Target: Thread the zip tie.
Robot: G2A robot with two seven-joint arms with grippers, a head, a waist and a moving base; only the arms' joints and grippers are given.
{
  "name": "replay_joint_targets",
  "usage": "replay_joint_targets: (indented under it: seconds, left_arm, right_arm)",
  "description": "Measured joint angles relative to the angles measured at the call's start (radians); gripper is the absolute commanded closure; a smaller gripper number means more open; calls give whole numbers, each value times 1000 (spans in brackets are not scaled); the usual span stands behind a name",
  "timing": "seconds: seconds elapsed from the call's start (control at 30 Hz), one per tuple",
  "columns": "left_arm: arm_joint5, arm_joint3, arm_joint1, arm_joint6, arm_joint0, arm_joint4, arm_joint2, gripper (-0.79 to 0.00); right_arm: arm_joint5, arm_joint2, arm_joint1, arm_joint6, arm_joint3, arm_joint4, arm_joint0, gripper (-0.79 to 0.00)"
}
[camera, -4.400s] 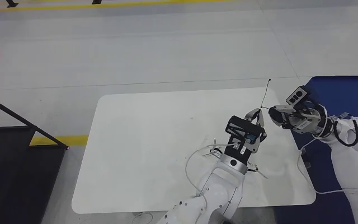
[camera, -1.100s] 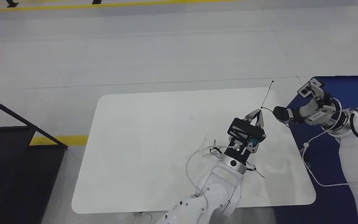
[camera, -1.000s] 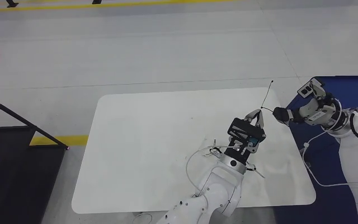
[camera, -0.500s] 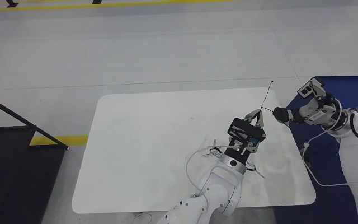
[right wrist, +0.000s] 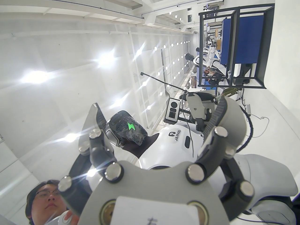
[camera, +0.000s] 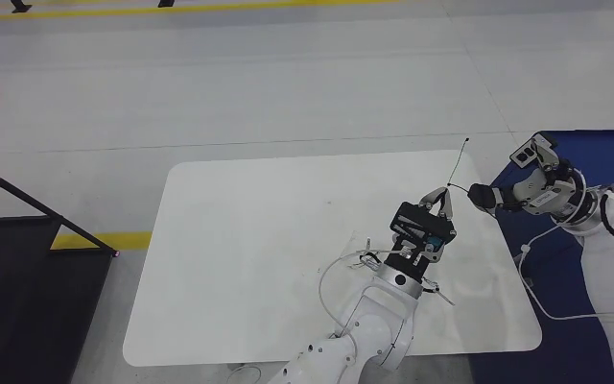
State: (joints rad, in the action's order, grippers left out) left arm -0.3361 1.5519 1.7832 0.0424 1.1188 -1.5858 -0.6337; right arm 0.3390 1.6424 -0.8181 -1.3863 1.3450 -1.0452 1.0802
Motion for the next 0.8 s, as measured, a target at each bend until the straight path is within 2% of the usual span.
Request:
replay_joint_targets:
  seconds: [0.67, 0.7, 0.73, 0.8]
  left_arm:
    - [0, 0, 0, 0, 0, 0, 0, 0]
    - [0, 0, 0, 0, 0, 0, 0, -126]
    - [0, 0, 0, 0, 0, 0, 0, 0]
    - [7, -1, -2, -3, 2, -1, -2, 0]
  right_arm:
    - [0, 0, 0, 0, 0, 0, 0, -785]
    - [0, 0, 0, 0, 0, 0, 0, -573]
    - [0, 0, 0, 0, 0, 0, 0, 0]
    - [11, -4, -1, 10, 9, -14, 9, 0]
